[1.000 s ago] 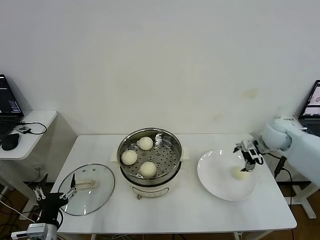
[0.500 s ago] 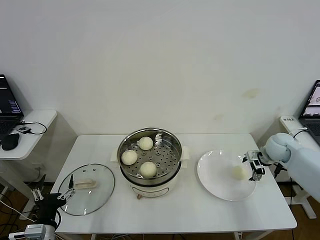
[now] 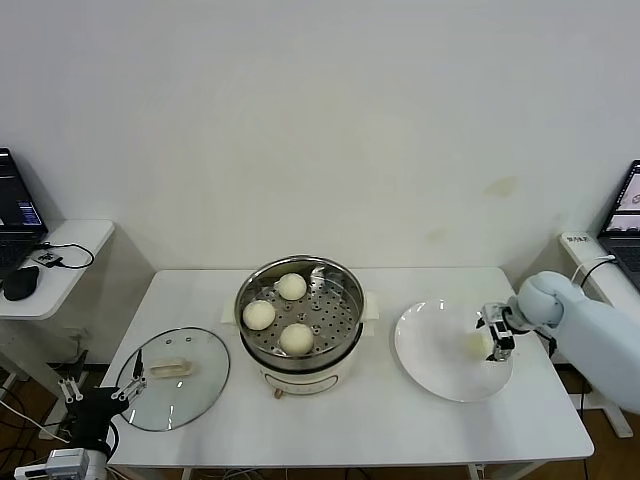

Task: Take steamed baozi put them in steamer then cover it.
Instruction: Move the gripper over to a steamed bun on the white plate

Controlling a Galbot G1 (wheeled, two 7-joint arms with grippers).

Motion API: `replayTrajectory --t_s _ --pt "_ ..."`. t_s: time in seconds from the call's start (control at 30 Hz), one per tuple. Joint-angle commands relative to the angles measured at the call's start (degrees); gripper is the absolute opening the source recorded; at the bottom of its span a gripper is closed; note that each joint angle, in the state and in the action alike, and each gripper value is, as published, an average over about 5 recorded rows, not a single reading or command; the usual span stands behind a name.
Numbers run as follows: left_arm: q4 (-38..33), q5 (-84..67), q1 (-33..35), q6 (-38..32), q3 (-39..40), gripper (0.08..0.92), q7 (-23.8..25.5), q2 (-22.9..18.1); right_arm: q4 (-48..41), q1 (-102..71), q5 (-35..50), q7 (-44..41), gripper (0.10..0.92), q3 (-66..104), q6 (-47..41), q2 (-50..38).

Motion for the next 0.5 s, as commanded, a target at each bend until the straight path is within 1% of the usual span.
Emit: replayTrajectory --t_s 0.03,0.27,0.37,0.5 --pt "0.16 -0.04 -0.09 -0.05 0.05 0.823 0.01 -0.07 -2.48 -0.51 -0.94 0.1 0.727 0.55 0.14 2.23" --pt "0.35 -0.21 -0.14 -0.09 -0.01 0.823 -0.01 -0.08 -1.08 -0.13 -0.42 -0.66 0.647 0.27 -0.15 1.27" --pt "0.18 -0.24 -0.22 -0.05 -0.06 0.823 -0.02 -0.08 -0.01 1.0 0.63 -1.2 0.611 -0.44 -0.38 0.34" --pt "0.0 -0.26 -0.37 0.0 -0.08 0.823 -0.01 -0.06 2.98 4.15 3.27 -2.14 0.582 -2.93 -1.37 -2.13"
